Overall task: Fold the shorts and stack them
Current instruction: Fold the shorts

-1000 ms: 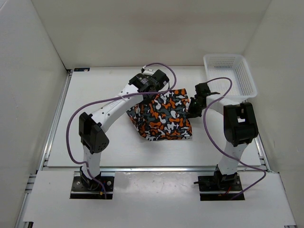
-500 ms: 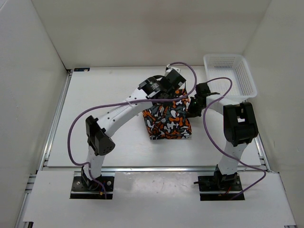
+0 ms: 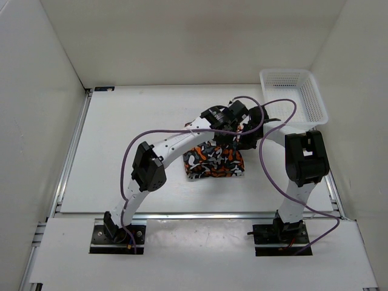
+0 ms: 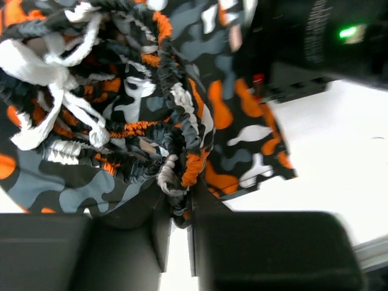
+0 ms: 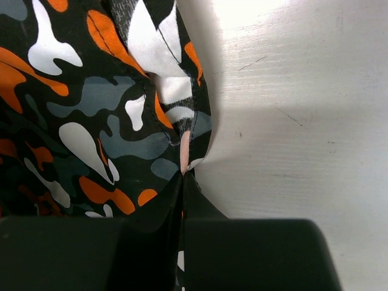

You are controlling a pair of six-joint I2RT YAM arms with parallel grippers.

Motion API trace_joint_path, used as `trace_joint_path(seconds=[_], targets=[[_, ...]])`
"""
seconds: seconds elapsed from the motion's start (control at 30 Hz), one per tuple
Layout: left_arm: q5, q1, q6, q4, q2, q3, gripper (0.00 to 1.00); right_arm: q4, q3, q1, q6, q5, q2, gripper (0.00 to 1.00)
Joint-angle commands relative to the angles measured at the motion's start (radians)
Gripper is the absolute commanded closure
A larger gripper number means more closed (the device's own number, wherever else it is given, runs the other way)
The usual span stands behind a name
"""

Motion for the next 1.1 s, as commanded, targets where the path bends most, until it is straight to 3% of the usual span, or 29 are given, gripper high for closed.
trace_joint_path(seconds=[0.0, 0.03, 0.07, 0.1, 0.2, 0.3, 0.43, 0.5, 0.57, 0.6, 0.63, 0.67, 0.73, 0.87, 1.07], targets=[[0.086, -0.003, -0.007, 0.02, -0.024, 0.129, 0.67, 0.002, -0.036, 0.004, 0.006, 0.018, 0.018, 1.0], [0.104, -0.003, -0.007, 0.02, -0.024, 0.143, 0.53, 0.002, -0.036, 0.004, 0.006, 0.018, 0.018, 1.0], [0.105, -0.003, -0.02, 0.02, -0.043, 0.154, 0.2, 0.002, -0.036, 0.004, 0.006, 0.018, 0.007, 1.0], [0.114, 0.011, -0.021, 0.02, -0.06, 0.154, 0.11, 0.002, -0.045, 0.004, 0.006, 0.018, -0.002, 1.0], [0.173, 0.073, -0.042, 0.029, -0.144, 0.125, 0.08, 0.002, -0.068, 0.004, 0.006, 0.029, -0.036, 1.0], [0.215, 0.132, -0.042, 0.029, -0.242, 0.055, 0.13, -0.007, -0.078, 0.004, 0.006, 0.04, -0.077, 0.97], [0.215, 0.186, -0.042, 0.029, -0.361, -0.066, 0.3, -0.065, -0.087, 0.004, -0.016, 0.116, -0.145, 0.89], [0.204, 0.204, -0.051, 0.029, -0.398, -0.134, 0.49, -0.108, -0.096, 0.004, -0.034, 0.156, -0.212, 0.86], [0.195, 0.229, -0.062, 0.029, -0.436, -0.241, 0.67, -0.142, -0.096, 0.004, -0.034, 0.225, -0.295, 0.75], [0.195, 0.229, -0.062, 0.053, -0.448, -0.281, 0.82, -0.161, -0.096, 0.004, -0.034, 0.242, -0.324, 0.69], [0.195, 0.239, -0.071, 0.067, -0.461, -0.321, 0.88, -0.162, -0.096, 0.004, -0.034, 0.256, -0.352, 0.57], [0.195, 0.25, -0.082, 0.084, -0.461, -0.396, 0.9, -0.174, -0.082, 0.004, -0.045, 0.267, -0.396, 0.52], [0.221, 0.25, -0.082, 0.134, -0.461, -0.452, 0.9, -0.188, -0.052, 0.025, -0.055, 0.267, -0.409, 0.52], [0.253, 0.25, -0.102, 0.208, -0.36, -0.527, 0.9, -0.2, 0.039, 0.075, -0.074, 0.175, -0.343, 0.94], [0.247, 0.241, -0.111, 0.254, -0.203, -0.527, 0.9, -0.093, 0.091, 0.107, -0.074, 0.084, -0.142, 1.0]])
